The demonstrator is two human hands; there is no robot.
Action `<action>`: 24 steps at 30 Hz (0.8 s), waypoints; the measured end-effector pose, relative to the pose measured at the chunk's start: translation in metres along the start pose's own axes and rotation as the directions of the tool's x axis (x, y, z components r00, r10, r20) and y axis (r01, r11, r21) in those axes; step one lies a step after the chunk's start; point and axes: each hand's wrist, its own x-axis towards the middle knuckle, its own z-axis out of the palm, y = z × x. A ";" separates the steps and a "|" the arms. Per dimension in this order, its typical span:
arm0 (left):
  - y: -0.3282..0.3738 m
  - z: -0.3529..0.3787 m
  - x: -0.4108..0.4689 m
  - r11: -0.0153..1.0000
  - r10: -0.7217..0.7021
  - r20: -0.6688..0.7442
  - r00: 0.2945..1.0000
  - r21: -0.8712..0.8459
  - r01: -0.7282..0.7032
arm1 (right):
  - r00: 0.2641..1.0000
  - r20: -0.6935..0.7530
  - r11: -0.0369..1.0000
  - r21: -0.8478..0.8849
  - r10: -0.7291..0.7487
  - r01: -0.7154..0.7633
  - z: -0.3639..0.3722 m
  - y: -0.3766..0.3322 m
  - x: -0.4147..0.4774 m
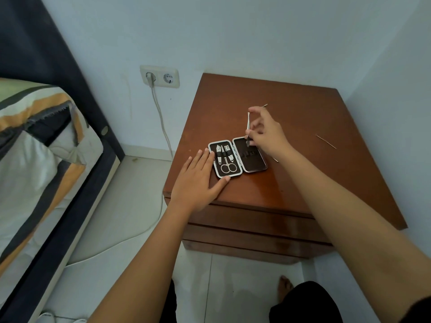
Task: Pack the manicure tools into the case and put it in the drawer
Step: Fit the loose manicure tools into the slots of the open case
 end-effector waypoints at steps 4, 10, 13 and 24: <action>-0.001 0.002 0.000 1.000 0.006 -0.004 1.000 -0.002 -0.006 | 0.997 0.082 0.996 -0.083 -0.007 0.014 0.002 0.002 0.002; -0.002 0.004 0.000 1.000 0.003 -0.016 1.000 0.001 -0.003 | 0.965 0.245 0.995 0.025 0.092 -0.101 -0.003 0.005 0.003; -0.002 0.004 0.001 1.000 -0.002 -0.020 1.000 0.007 0.002 | 0.958 0.268 0.986 -0.152 0.107 -0.067 -0.007 0.003 0.005; -0.001 0.004 0.000 1.000 -0.002 -0.021 1.000 -0.004 0.002 | 0.950 0.290 0.766 -0.582 -0.120 0.274 0.006 0.009 -0.040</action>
